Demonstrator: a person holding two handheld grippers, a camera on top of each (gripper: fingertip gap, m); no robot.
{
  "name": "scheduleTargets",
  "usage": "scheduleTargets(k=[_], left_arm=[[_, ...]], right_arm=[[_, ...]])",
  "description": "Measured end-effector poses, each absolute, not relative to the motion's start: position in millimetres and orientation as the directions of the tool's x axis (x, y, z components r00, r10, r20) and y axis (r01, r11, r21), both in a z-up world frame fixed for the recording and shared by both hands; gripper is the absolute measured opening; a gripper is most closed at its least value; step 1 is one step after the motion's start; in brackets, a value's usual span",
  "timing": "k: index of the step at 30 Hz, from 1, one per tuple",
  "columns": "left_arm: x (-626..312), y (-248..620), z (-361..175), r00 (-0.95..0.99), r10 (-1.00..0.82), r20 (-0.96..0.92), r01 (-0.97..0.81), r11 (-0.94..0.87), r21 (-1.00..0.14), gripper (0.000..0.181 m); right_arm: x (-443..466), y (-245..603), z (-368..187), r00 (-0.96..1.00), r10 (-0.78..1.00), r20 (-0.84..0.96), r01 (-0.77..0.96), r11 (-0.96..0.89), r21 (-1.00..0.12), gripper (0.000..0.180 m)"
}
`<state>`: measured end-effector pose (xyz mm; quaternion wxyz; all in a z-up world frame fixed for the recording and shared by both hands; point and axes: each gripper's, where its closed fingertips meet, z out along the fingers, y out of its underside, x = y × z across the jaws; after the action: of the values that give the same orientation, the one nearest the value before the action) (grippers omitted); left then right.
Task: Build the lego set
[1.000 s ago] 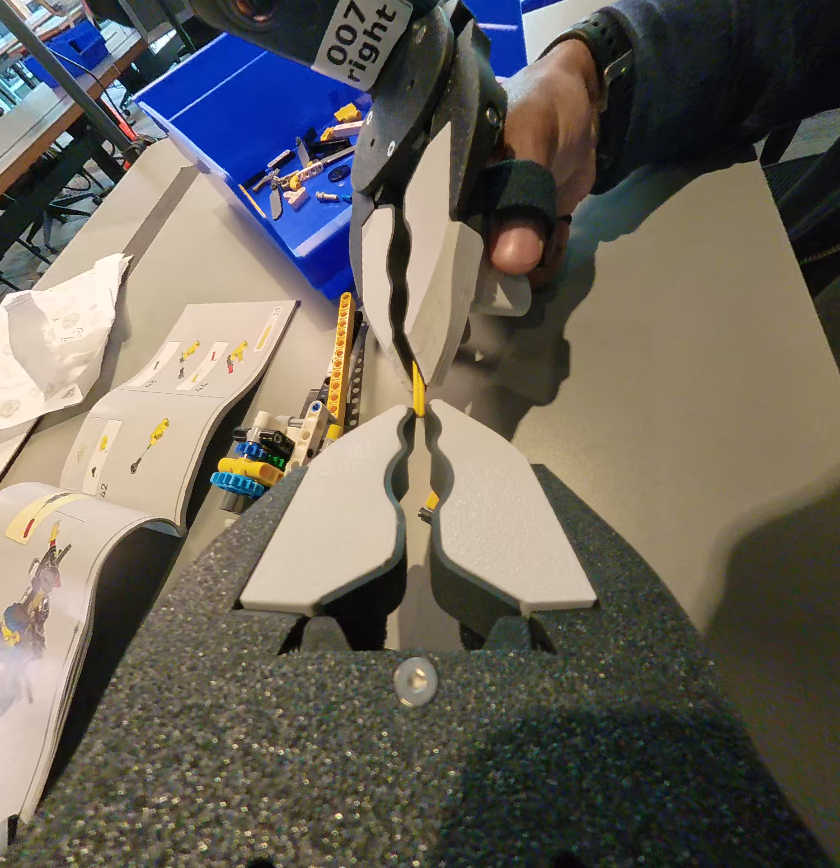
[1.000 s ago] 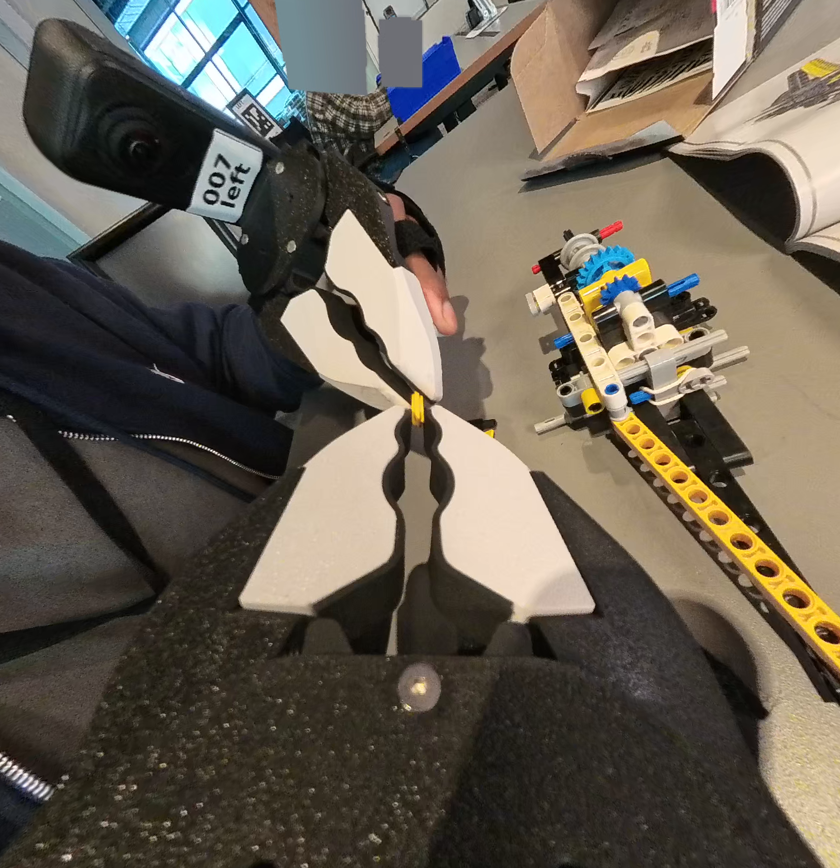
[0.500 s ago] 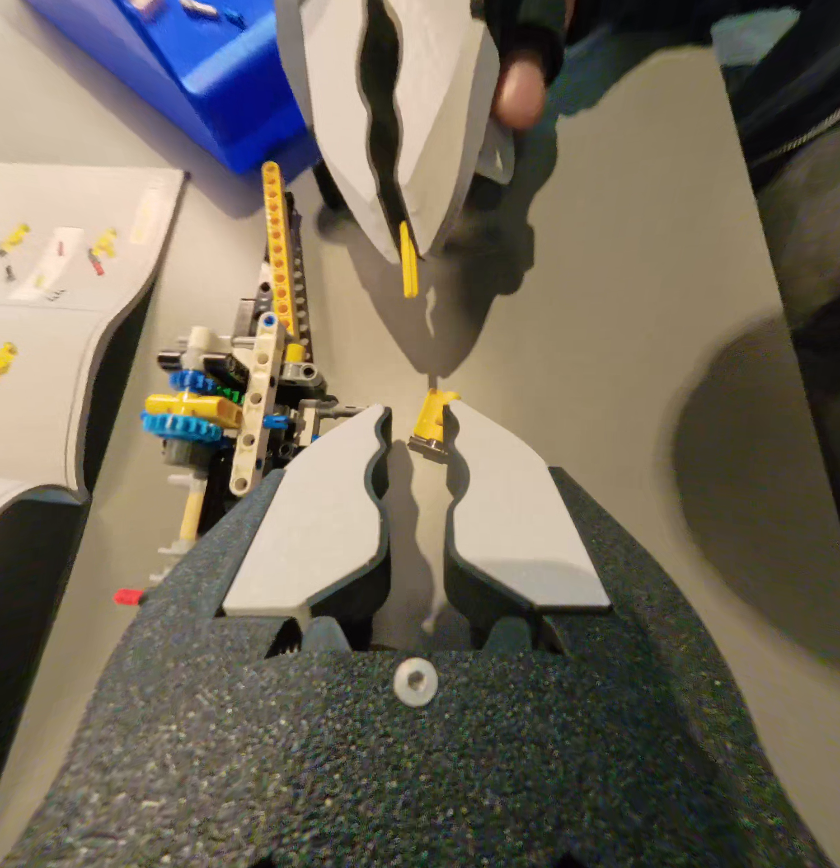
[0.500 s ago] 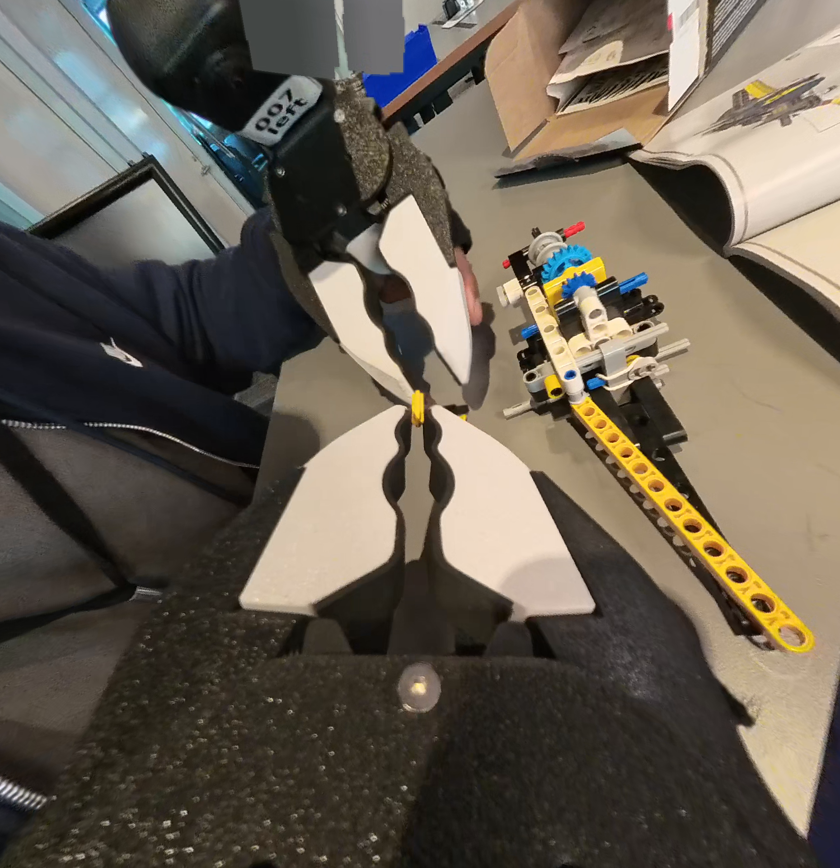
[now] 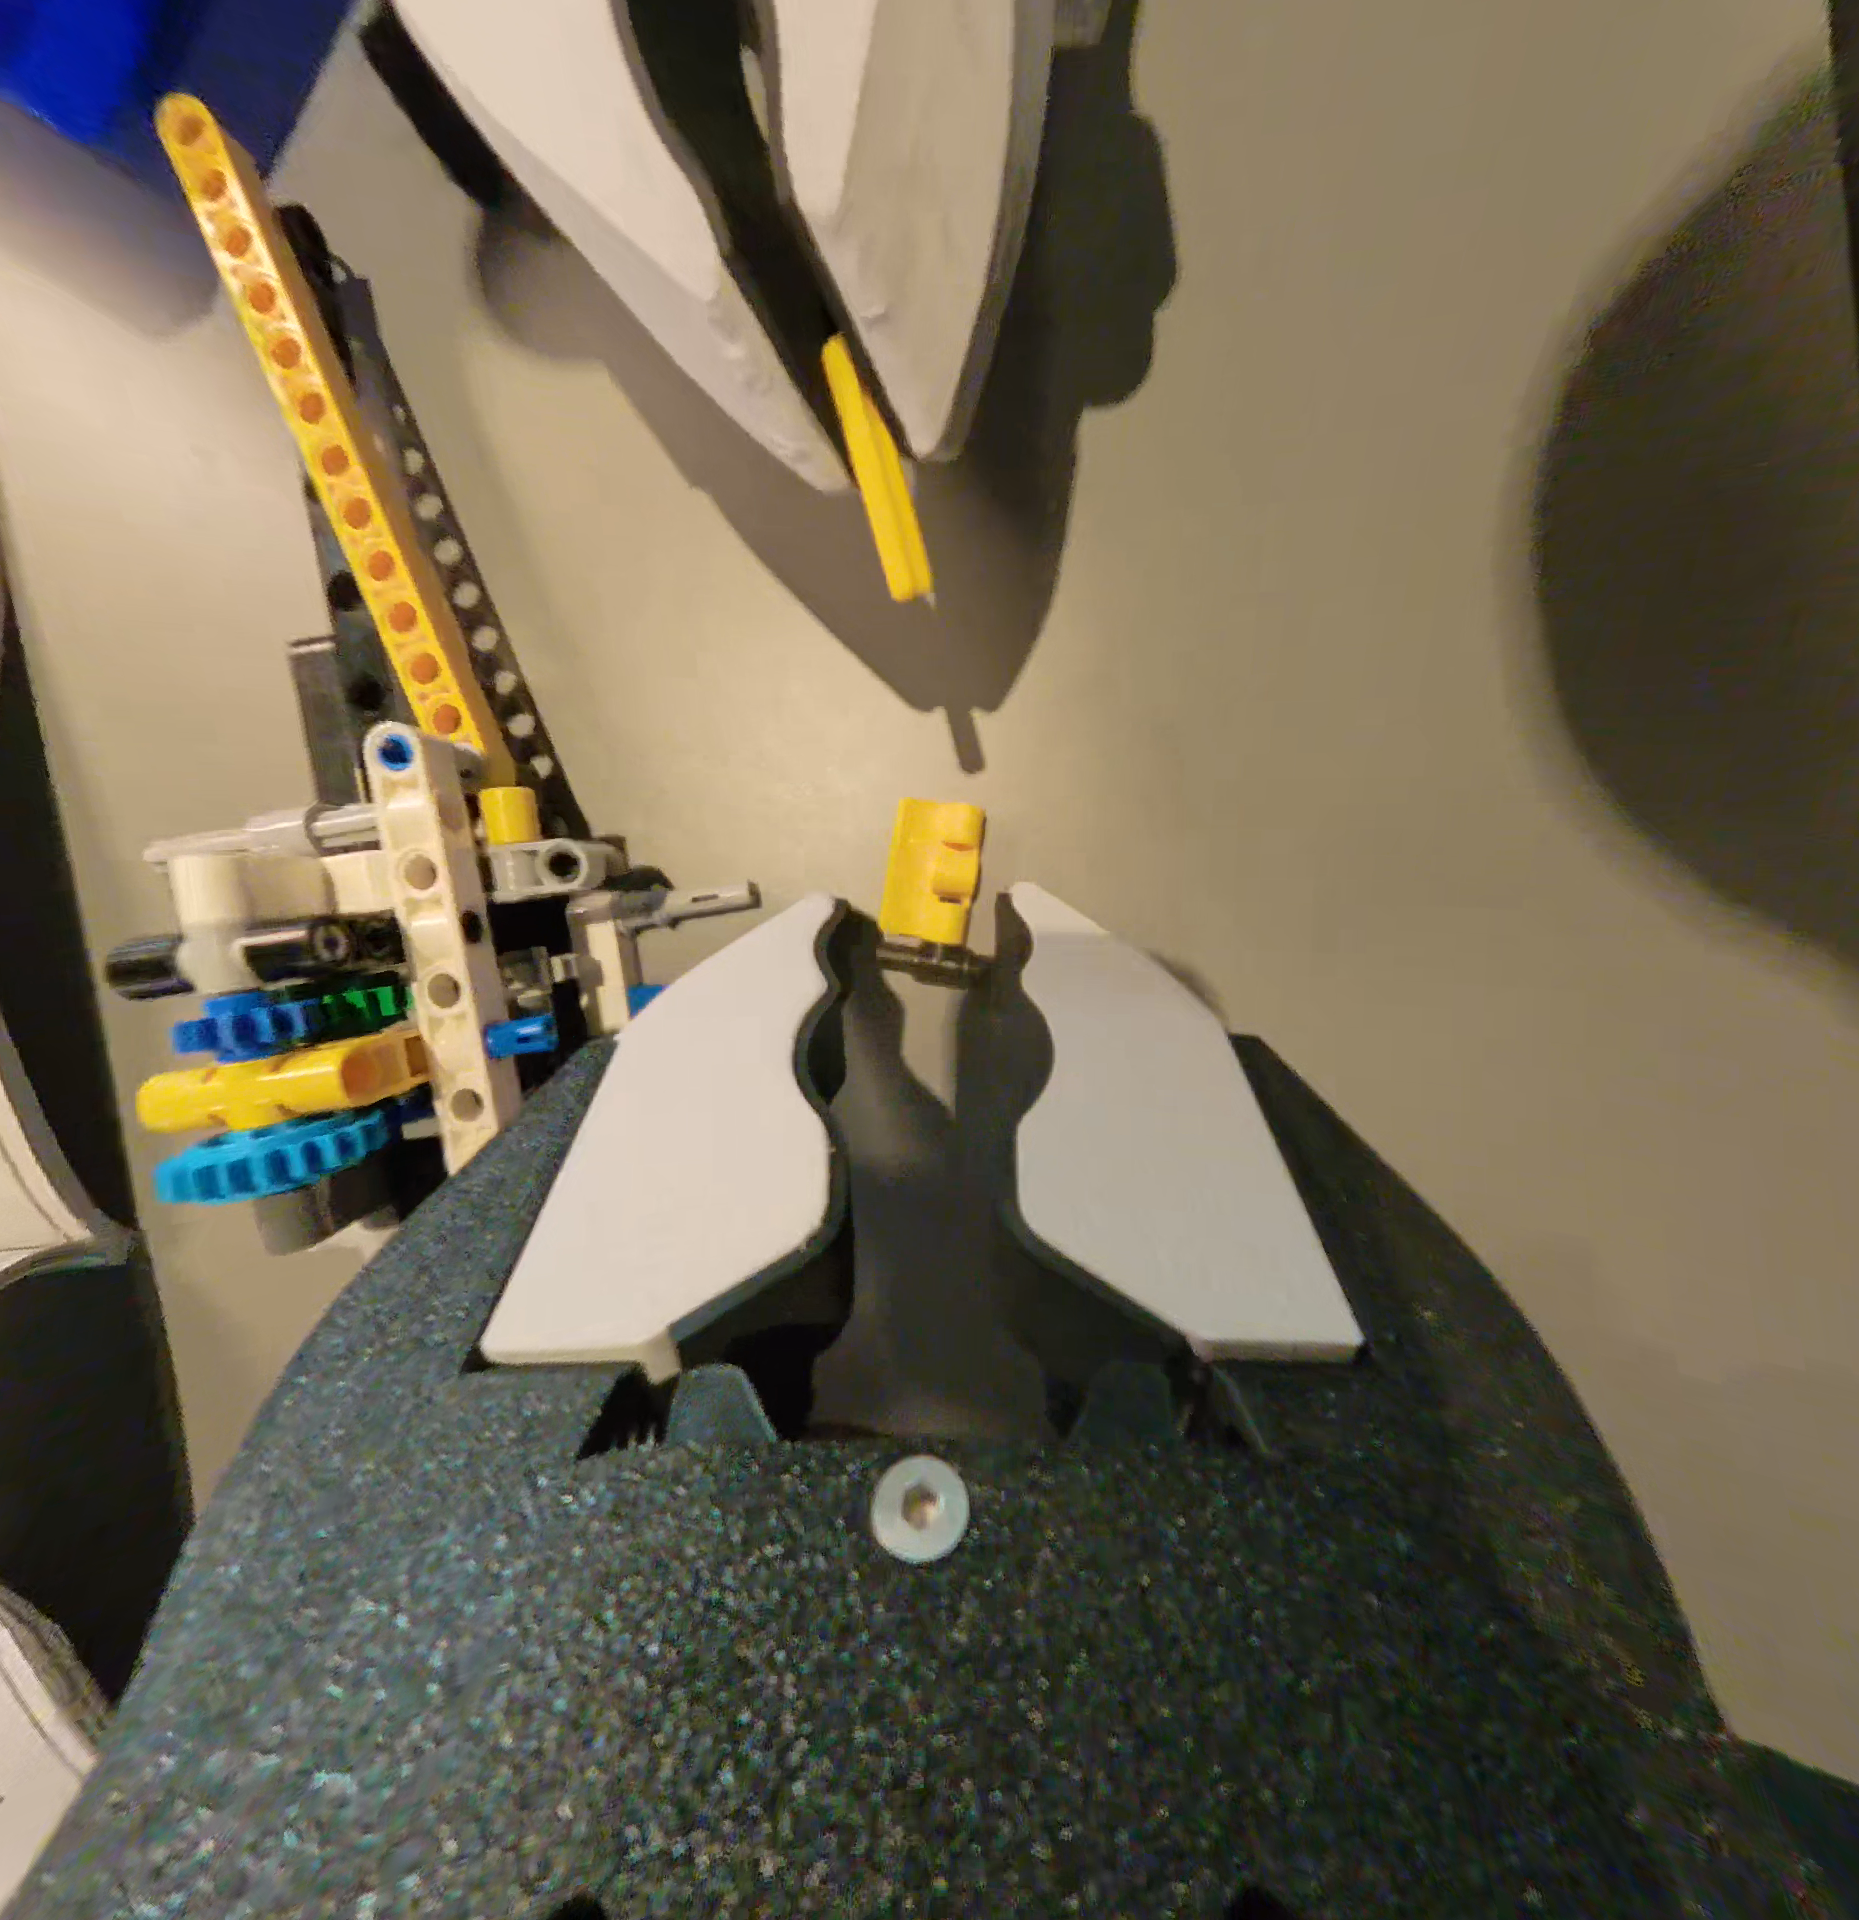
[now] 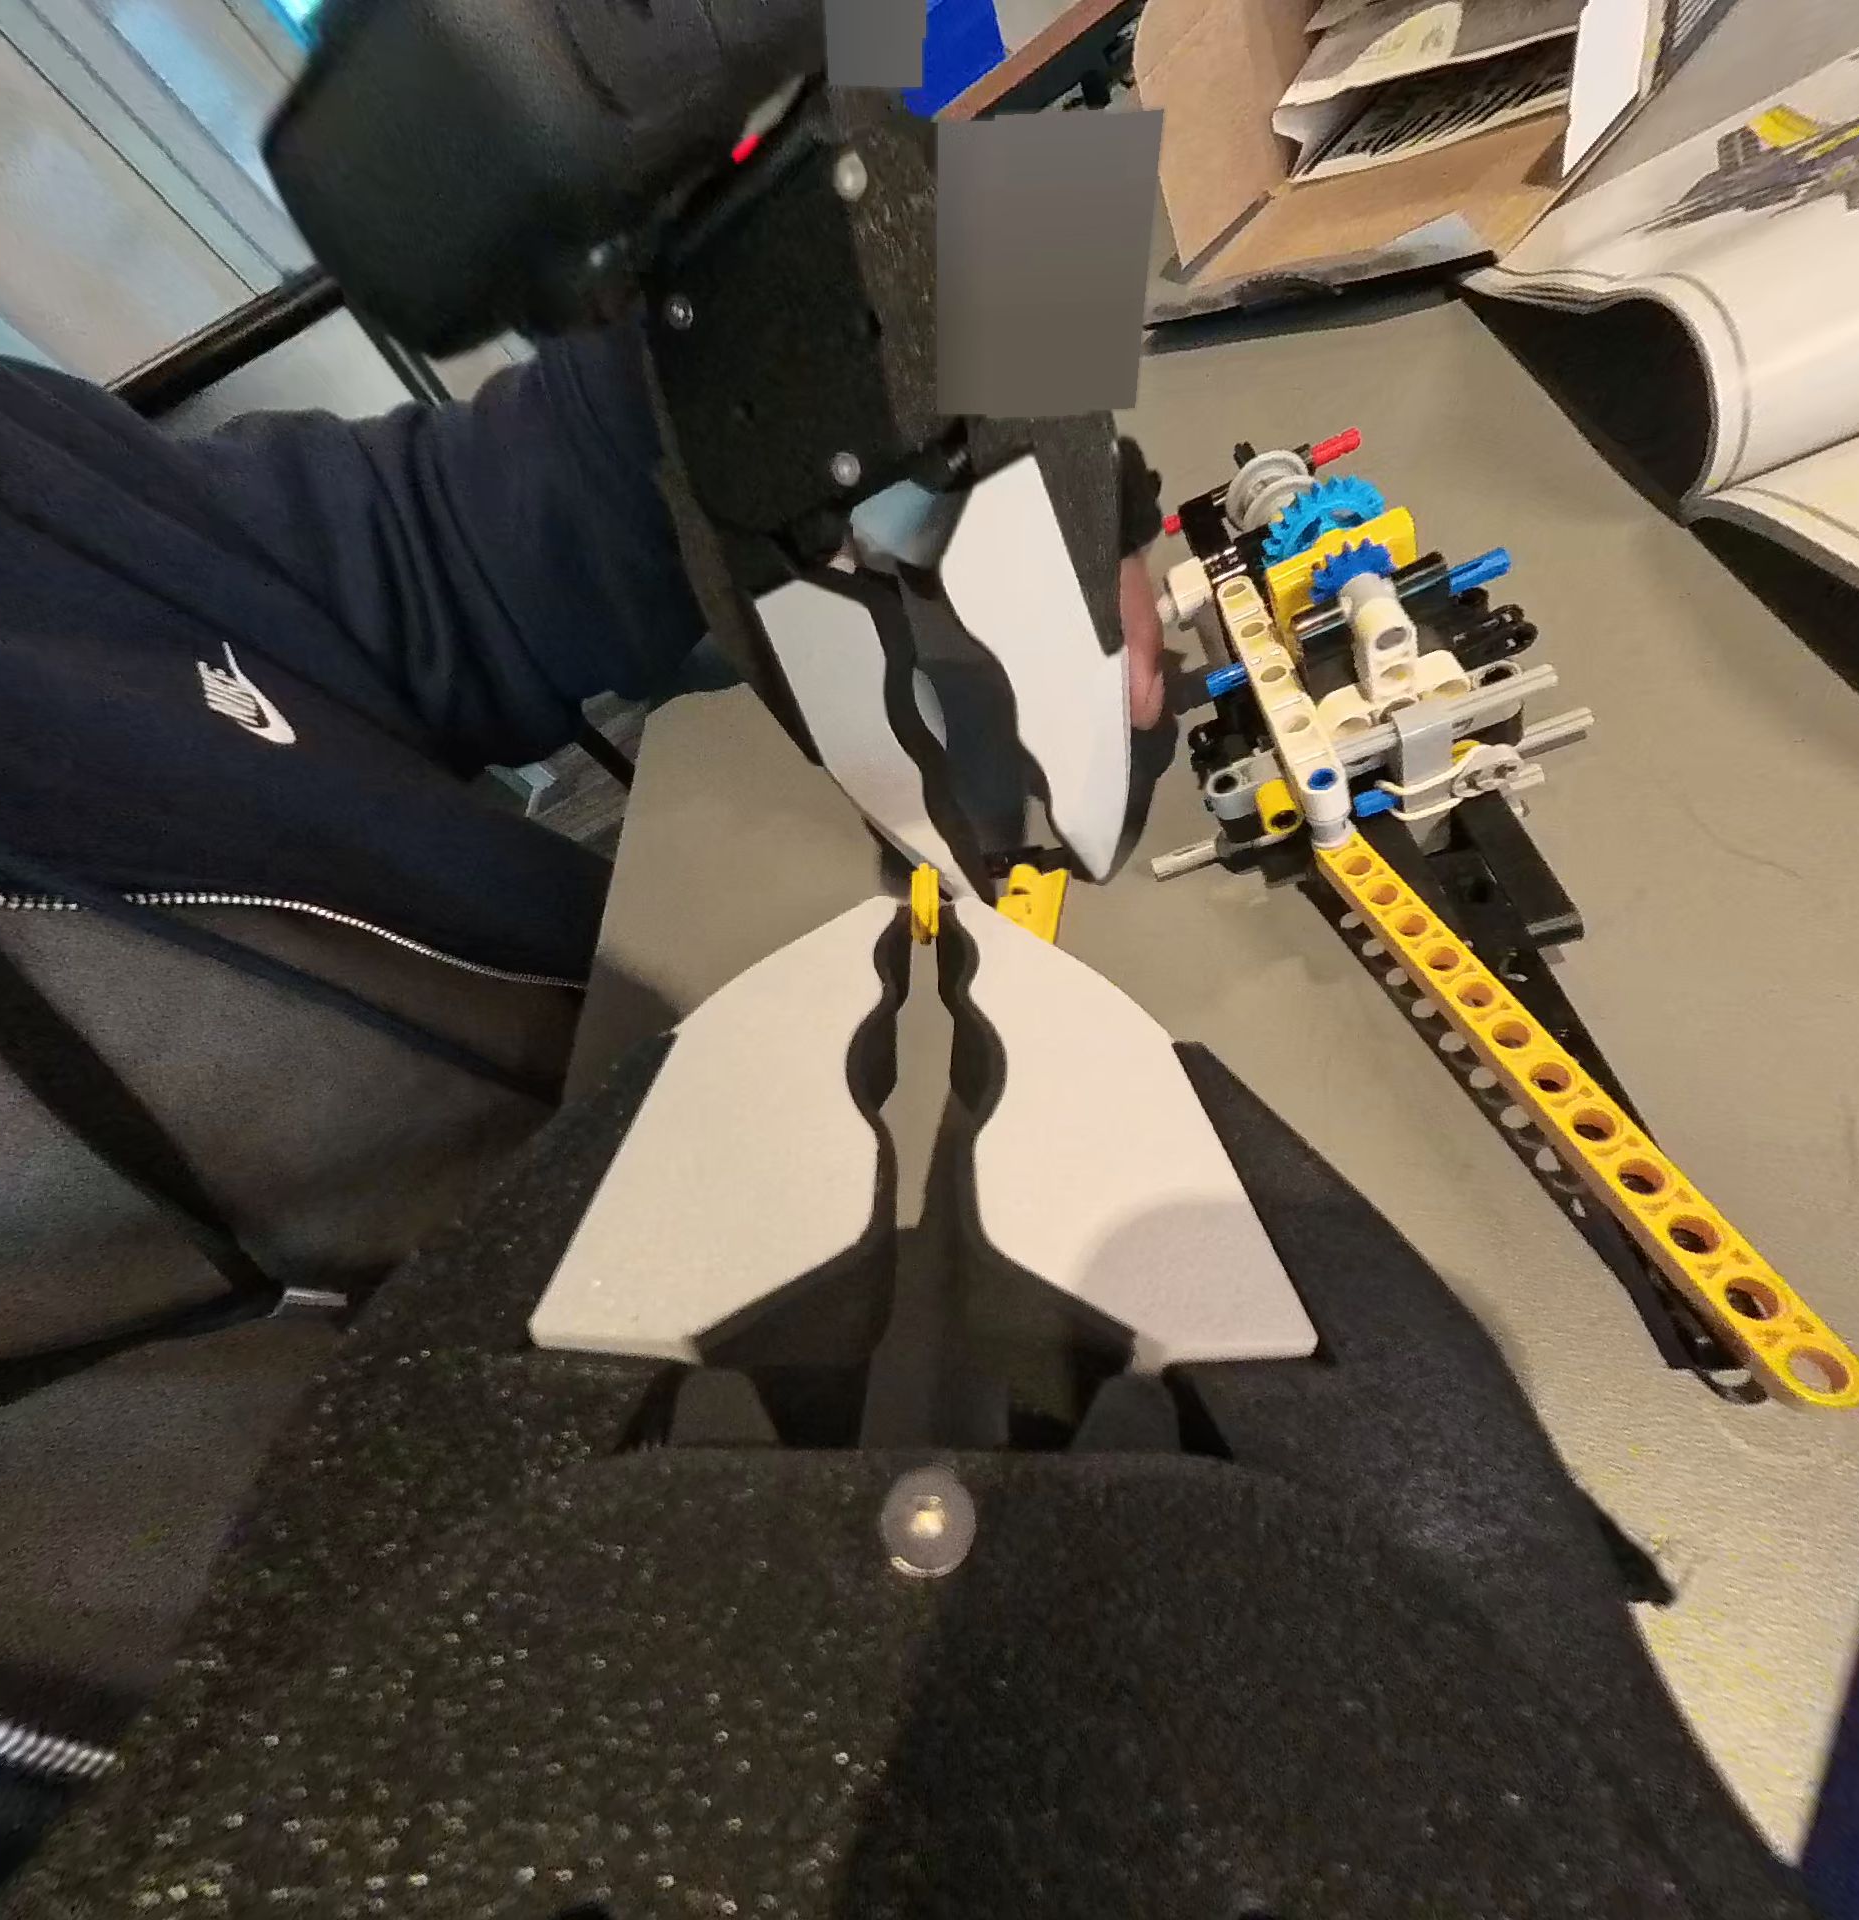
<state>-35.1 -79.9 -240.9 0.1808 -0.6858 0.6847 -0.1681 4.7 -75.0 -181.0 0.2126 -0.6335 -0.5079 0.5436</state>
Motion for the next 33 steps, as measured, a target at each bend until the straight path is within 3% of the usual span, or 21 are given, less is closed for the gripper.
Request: scheduleTargets(k=[1,7,11,17,22,33], left_arm=[[-33.1,-81.0,-240.3,0.009,-1.000,-0.007,-0.874,-0.004,-0.485,0.027],[-30.7,-81.2,-240.6,0.039,-0.999,-0.012,-0.874,-0.028,-0.486,0.016],[-25.2,-82.0,-237.0,0.158,-0.987,-0.002,-0.813,-0.129,-0.568,0.016],[-19.3,-72.7,-220.3,0.513,-0.849,0.130,-0.516,-0.426,-0.743,0.016],[-27.5,-70.5,-232.9,0.685,-0.705,0.184,-0.401,-0.575,-0.713,0.016],[-15.3,-76.7,-228.3,0.721,-0.651,0.238,-0.315,-0.613,-0.724,0.016]], right_arm=[[4.5,-75.8,-180.7,-0.109,0.875,-0.472,0.413,-0.392,-0.822,0.004],[3.9,-77.9,-182.3,-0.105,0.880,-0.463,0.423,-0.382,-0.822,0.004],[4.5,-71.8,-188.5,-0.046,0.887,-0.460,0.440,-0.395,-0.806,0.004],[4.3,-58.6,-196.3,0.065,0.881,-0.468,0.436,-0.447,-0.781,0.004],[0.9,-70.0,-202.3,0.044,0.911,-0.409,0.493,-0.376,-0.785,0.005],[-3.7,-78.0,-215.7,0.064,0.958,-0.280,0.576,-0.265,-0.773,0.005]])
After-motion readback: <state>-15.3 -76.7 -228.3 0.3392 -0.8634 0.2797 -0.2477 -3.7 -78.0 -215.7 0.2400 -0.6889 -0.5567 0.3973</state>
